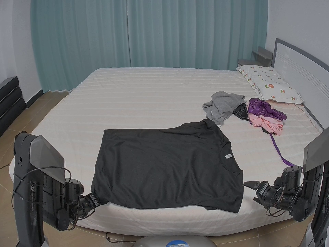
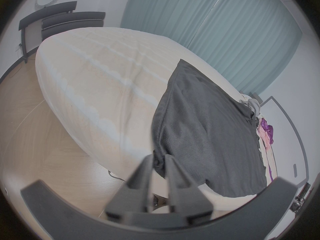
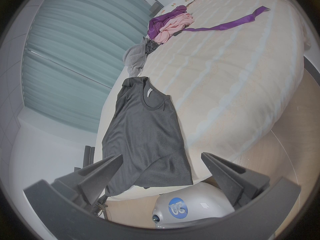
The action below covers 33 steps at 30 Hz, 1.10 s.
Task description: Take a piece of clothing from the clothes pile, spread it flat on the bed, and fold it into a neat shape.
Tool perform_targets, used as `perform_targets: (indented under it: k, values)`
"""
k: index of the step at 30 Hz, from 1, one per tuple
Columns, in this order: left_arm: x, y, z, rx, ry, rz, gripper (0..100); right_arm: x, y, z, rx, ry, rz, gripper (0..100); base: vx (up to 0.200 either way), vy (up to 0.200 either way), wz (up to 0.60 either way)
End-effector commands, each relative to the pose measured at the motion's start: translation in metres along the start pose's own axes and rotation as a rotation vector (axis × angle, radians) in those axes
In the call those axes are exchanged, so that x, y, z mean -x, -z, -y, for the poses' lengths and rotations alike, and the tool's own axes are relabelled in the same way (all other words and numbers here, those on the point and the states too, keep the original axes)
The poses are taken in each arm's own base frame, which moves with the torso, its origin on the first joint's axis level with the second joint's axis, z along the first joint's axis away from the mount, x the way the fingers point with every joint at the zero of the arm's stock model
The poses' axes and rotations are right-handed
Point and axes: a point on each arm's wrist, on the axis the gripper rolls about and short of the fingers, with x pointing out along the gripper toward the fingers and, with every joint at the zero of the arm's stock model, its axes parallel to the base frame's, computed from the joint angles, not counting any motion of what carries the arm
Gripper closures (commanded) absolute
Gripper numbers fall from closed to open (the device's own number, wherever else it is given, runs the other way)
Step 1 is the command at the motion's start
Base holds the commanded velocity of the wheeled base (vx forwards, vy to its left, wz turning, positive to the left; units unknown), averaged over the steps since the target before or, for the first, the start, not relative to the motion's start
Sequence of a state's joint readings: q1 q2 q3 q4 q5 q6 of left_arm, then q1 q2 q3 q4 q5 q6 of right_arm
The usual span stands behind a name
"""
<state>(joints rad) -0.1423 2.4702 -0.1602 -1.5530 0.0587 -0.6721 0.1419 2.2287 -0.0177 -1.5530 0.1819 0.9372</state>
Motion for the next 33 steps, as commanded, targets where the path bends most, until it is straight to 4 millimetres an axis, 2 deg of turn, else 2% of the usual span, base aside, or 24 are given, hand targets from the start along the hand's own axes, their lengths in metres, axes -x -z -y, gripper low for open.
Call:
perform_targets:
  k: [1, 8, 10, 20, 28, 33]
  values:
    - [-0.003, -0.001, -0.001, 0.017, -0.002, 0.018, 100, 0.000, 0.000, -0.001, 0.003, -0.010, 0.006, 0, 0.000, 0.000, 0.00]
    - [0.008, -0.004, -0.002, 0.035, -0.045, 0.053, 100, 0.001, 0.000, 0.000, 0.002, -0.009, 0.001, 0, 0.000, 0.000, 0.00]
    - [0.019, -0.002, -0.005, 0.023, -0.074, 0.045, 100, 0.001, 0.000, 0.000, 0.002, -0.009, 0.001, 0, 0.000, 0.000, 0.00]
    - [0.039, -0.008, -0.010, -0.066, -0.096, 0.054, 100, 0.000, 0.002, 0.001, 0.009, 0.004, -0.006, 0, 0.000, 0.000, 0.00]
    - [0.040, -0.004, -0.012, -0.073, -0.106, 0.031, 100, -0.007, 0.004, 0.003, 0.044, 0.011, -0.019, 0, 0.000, 0.000, 0.00]
    - [0.034, 0.001, -0.014, -0.078, -0.115, 0.008, 100, -0.025, 0.003, 0.007, 0.073, 0.013, -0.025, 0, 0.000, 0.000, 0.00]
